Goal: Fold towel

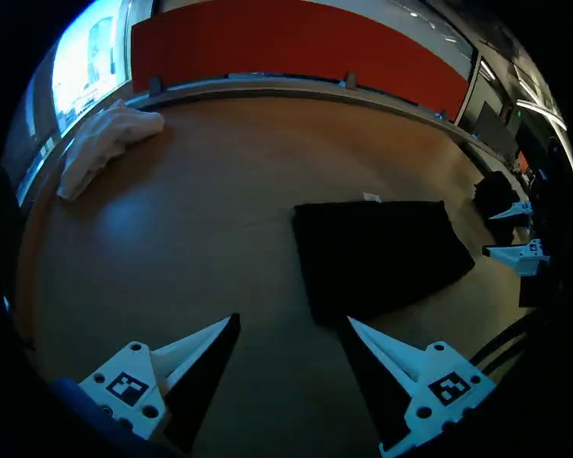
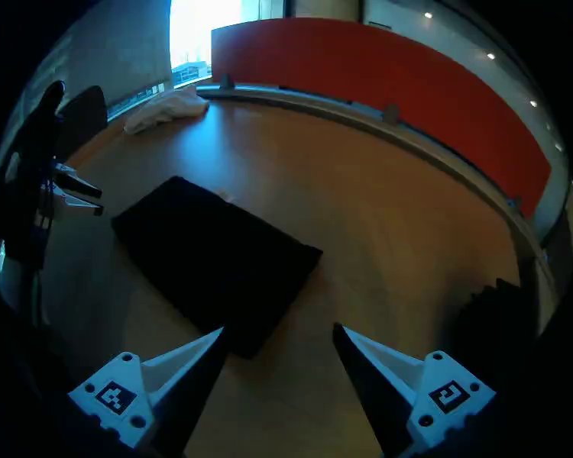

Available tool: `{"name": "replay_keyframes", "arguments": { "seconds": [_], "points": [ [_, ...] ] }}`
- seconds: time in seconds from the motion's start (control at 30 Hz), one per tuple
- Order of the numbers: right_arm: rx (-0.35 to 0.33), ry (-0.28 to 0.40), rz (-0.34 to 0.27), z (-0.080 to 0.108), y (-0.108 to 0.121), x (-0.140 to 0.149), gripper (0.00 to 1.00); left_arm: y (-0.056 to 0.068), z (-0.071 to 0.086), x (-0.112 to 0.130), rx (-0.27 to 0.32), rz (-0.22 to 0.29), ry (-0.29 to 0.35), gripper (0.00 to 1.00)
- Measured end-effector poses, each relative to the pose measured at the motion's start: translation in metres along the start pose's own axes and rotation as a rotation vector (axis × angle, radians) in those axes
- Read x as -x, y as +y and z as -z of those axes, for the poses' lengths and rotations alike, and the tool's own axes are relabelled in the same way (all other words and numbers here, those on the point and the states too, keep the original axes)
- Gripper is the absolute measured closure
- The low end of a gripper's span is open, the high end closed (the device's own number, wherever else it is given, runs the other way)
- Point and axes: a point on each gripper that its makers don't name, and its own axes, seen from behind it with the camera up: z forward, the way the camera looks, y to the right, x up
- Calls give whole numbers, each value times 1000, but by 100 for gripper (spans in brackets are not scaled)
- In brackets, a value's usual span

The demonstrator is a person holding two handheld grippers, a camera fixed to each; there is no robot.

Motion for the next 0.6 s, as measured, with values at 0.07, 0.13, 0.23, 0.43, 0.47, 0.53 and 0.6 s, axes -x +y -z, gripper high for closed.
{"name": "replay_keyframes", "arguments": {
  "seconds": [0.07,0.13,0.23,0.43,0.47,0.53,0.6],
  "points": [
    [-2,0,1,0,0,1,0,0,2,1,-3,1,2,7],
    [-6,0,4,-1,-1,1,0,-1,4,2,-6,3,4,7],
    [-12,-1,11,-2,-3,2,0,-2,8,4,-12,5,6,7],
    [-28,-4,31,-6,-7,2,0,-5,17,10,-23,25,8,7],
    [-31,-5,35,-7,-8,2,0,-6,18,11,-25,28,7,7],
    [-38,-7,44,-8,-9,2,0,-8,21,14,-29,35,6,7],
    [-45,-10,53,-9,-11,2,0,-9,24,16,-33,41,6,7]
  ]
}}
